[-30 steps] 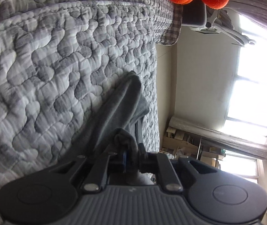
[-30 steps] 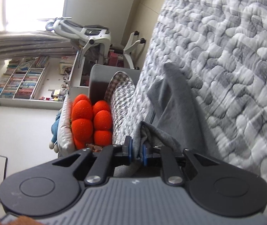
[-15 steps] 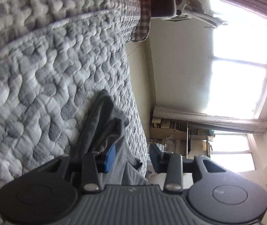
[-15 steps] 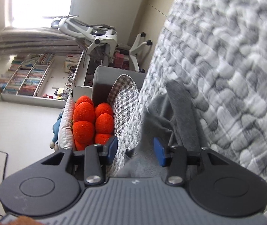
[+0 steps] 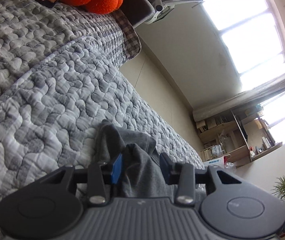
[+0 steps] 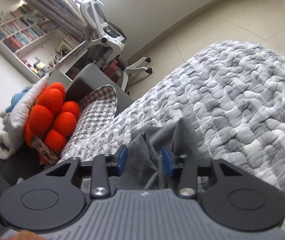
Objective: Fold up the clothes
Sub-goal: 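Lift the side edge with both grippers and fold it over lengthwise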
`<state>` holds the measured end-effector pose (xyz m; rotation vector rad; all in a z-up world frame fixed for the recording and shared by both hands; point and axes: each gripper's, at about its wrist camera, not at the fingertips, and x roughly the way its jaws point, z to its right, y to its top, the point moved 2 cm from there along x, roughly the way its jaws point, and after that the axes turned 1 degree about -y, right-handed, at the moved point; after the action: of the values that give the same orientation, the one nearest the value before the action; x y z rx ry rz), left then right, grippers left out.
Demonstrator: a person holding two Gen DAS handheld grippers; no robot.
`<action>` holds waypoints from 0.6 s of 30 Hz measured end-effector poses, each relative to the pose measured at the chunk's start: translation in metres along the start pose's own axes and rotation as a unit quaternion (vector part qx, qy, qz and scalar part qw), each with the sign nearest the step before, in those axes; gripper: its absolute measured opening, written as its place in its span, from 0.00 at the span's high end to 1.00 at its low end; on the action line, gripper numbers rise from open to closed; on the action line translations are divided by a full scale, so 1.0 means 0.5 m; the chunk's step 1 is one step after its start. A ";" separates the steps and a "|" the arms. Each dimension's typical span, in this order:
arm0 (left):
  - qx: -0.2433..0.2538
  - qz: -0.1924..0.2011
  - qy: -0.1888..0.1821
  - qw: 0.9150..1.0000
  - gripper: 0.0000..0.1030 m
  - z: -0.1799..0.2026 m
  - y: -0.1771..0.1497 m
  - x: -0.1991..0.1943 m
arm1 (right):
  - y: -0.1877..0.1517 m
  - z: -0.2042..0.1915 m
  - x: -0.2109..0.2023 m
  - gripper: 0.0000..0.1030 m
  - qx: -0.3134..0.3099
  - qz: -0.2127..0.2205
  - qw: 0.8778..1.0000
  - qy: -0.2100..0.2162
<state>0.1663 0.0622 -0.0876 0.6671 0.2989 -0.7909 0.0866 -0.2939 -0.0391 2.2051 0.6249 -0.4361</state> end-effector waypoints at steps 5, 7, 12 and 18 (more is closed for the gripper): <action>0.036 0.029 0.018 0.999 0.92 0.007 -0.004 -0.002 | -0.028 -0.030 0.008 0.87 -0.070 0.038 0.996 -0.040; 0.054 0.044 0.014 0.997 0.95 0.021 -0.005 -0.013 | -0.031 -0.041 -0.001 0.90 -0.085 0.064 0.993 -0.044; 0.088 0.089 0.011 0.992 0.95 0.051 0.008 -0.021 | -0.012 -0.072 -0.008 0.91 -0.123 0.119 0.984 -0.053; 0.092 0.104 0.052 0.989 0.98 0.042 0.019 0.032 | -0.003 -0.071 0.049 0.91 -0.149 0.113 0.978 -0.093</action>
<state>0.1843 0.0444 -0.0755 0.8993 0.2481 -0.5885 0.1095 -0.2584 -0.0297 1.8969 0.3105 -0.3953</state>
